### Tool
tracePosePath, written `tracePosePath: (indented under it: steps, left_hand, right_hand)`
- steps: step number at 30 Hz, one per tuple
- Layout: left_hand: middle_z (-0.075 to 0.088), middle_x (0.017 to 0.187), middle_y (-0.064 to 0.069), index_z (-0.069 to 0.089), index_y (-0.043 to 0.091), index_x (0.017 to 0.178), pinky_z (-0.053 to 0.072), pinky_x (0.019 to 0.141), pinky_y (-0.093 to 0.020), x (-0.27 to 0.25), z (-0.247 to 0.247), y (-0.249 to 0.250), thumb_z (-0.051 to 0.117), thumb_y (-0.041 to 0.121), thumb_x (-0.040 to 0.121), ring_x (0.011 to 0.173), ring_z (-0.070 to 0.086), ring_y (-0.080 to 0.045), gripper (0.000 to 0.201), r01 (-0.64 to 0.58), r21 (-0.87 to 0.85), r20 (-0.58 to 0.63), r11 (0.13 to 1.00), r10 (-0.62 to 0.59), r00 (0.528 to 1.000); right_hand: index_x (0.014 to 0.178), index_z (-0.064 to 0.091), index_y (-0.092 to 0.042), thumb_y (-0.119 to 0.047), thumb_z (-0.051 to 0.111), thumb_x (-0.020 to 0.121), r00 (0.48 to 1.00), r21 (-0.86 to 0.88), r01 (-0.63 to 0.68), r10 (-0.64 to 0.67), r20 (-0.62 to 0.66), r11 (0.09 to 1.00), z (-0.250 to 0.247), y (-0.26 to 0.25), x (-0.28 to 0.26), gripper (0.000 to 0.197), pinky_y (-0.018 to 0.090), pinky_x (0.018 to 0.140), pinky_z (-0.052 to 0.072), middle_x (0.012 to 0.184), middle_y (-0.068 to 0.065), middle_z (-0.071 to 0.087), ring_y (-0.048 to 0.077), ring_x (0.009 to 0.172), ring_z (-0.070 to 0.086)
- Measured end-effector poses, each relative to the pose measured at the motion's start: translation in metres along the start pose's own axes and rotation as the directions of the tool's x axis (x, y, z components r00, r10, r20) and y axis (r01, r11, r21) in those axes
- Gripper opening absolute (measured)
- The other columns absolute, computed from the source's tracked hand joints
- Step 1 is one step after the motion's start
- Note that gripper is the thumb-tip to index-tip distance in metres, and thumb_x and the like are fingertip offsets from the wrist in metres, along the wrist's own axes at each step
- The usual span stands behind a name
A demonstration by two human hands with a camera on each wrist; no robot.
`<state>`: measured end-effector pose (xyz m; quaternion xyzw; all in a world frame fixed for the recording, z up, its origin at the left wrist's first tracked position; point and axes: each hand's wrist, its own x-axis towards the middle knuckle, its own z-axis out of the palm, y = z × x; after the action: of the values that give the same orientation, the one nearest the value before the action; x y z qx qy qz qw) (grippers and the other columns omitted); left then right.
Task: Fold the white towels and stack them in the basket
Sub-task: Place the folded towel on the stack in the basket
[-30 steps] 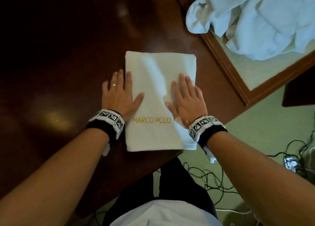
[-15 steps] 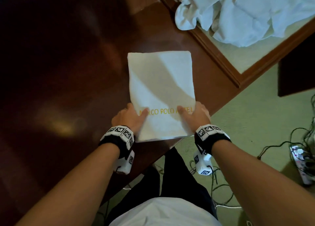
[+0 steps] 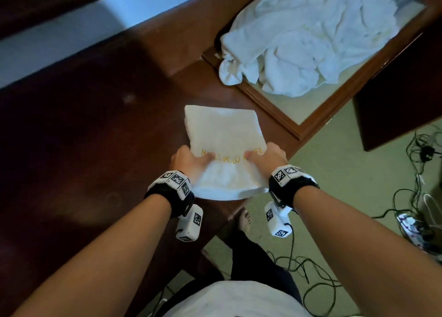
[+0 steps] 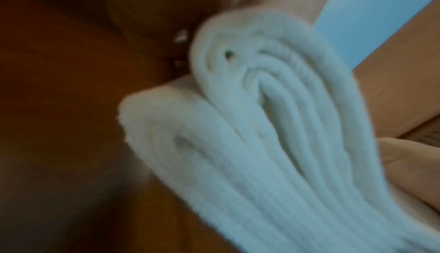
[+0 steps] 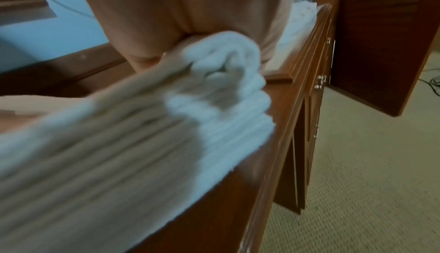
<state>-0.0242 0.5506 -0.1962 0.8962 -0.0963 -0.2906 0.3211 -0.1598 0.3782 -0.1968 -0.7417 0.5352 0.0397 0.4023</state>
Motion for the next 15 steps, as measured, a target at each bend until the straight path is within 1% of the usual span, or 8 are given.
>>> tracePosePath:
  steps: [2,4,6,8,11,12,14,15]
  left_hand:
    - [0.068,0.102,-0.007,0.063,0.010,0.103,0.049,0.073,-0.031,-0.003,-0.007,0.031,0.077,0.050,0.076,0.098,0.064,-0.029,0.050,-0.094,-0.013,0.000,0.996,0.094,0.996]
    - [0.068,0.096,-0.004,0.064,0.010,0.097,0.045,0.068,-0.029,-0.003,-0.010,0.062,0.076,0.049,0.078,0.090,0.064,-0.025,0.044,-0.176,-0.040,0.004,0.984,0.177,0.984]
    - [0.067,0.091,-0.003,0.063,0.011,0.091,0.041,0.067,-0.030,-0.004,-0.008,0.096,0.074,0.051,0.081,0.089,0.063,-0.027,0.042,-0.271,-0.052,0.004,0.961,0.272,0.962]
    - [0.067,0.090,-0.004,0.063,0.012,0.088,0.043,0.070,-0.032,-0.005,-0.001,0.134,0.072,0.055,0.081,0.090,0.063,-0.029,0.045,-0.357,-0.061,0.010,0.932,0.359,0.933]
    - [0.071,0.093,-0.003,0.068,0.016,0.093,0.055,0.078,-0.039,-0.003,0.020,0.190,0.063,0.067,0.068,0.090,0.065,-0.027,0.057,-0.442,-0.095,0.009,0.892,0.445,0.896]
    - [0.072,0.094,-0.003,0.069,0.017,0.094,0.056,0.081,-0.041,-0.001,0.030,0.209,0.060,0.069,0.065,0.091,0.066,-0.027,0.059,-0.466,-0.106,0.006,0.879,0.469,0.883]
    - [0.073,0.094,-0.002,0.069,0.019,0.093,0.055,0.082,-0.038,0.005,0.053,0.251,0.061,0.068,0.067,0.094,0.066,-0.027,0.056,-0.517,-0.118,0.018,0.848,0.522,0.853]
    - [0.073,0.092,0.000,0.068,0.019,0.092,0.053,0.080,-0.036,0.007,0.066,0.273,0.064,0.066,0.069,0.093,0.066,-0.026,0.052,-0.541,-0.124,0.027,0.832,0.547,0.836]
  right_hand:
    - [0.113,0.060,-0.010,-0.049,0.073,0.078,1.000,0.043,0.016,-0.015,-0.023,0.999,-0.027,-0.007,0.000,0.054,0.036,0.085,0.051,0.115,0.008,0.063,0.028,0.095,0.060]
    - [0.111,0.062,-0.012,-0.052,0.074,0.076,0.999,0.082,0.027,-0.023,-0.044,0.996,-0.056,-0.011,0.003,0.054,0.040,0.087,0.054,0.112,0.007,0.065,0.028,0.097,0.063]
    - [0.112,0.066,-0.014,-0.053,0.074,0.076,0.996,0.097,0.047,-0.040,-0.074,0.994,-0.088,-0.013,0.007,0.054,0.036,0.087,0.053,0.110,0.006,0.068,0.028,0.098,0.065]
    - [0.110,0.069,-0.013,-0.050,0.076,0.076,0.991,0.138,0.070,-0.053,-0.124,0.988,-0.121,-0.013,0.013,0.050,0.032,0.083,0.053,0.106,0.005,0.070,0.027,0.096,0.067]
    - [0.100,0.069,-0.015,-0.044,0.078,0.078,0.976,0.188,0.115,-0.076,-0.202,0.975,-0.171,-0.007,0.023,0.037,0.031,0.080,0.052,0.097,0.003,0.070,0.024,0.092,0.067]
    - [0.097,0.068,-0.016,-0.043,0.078,0.078,0.970,0.197,0.128,-0.081,-0.231,0.972,-0.189,-0.004,0.029,0.034,0.030,0.079,0.050,0.094,0.001,0.068,0.024,0.091,0.066]
    - [0.101,0.067,-0.016,-0.043,0.077,0.079,0.953,0.196,0.153,-0.092,-0.290,0.969,-0.229,0.006,0.045,0.036,0.026,0.076,0.045,0.092,0.000,0.065,0.023,0.090,0.063]
    - [0.104,0.067,-0.015,-0.043,0.077,0.080,0.946,0.188,0.160,-0.096,-0.311,0.969,-0.250,0.011,0.055,0.038,0.026,0.075,0.043,0.093,0.001,0.064,0.022,0.088,0.061]
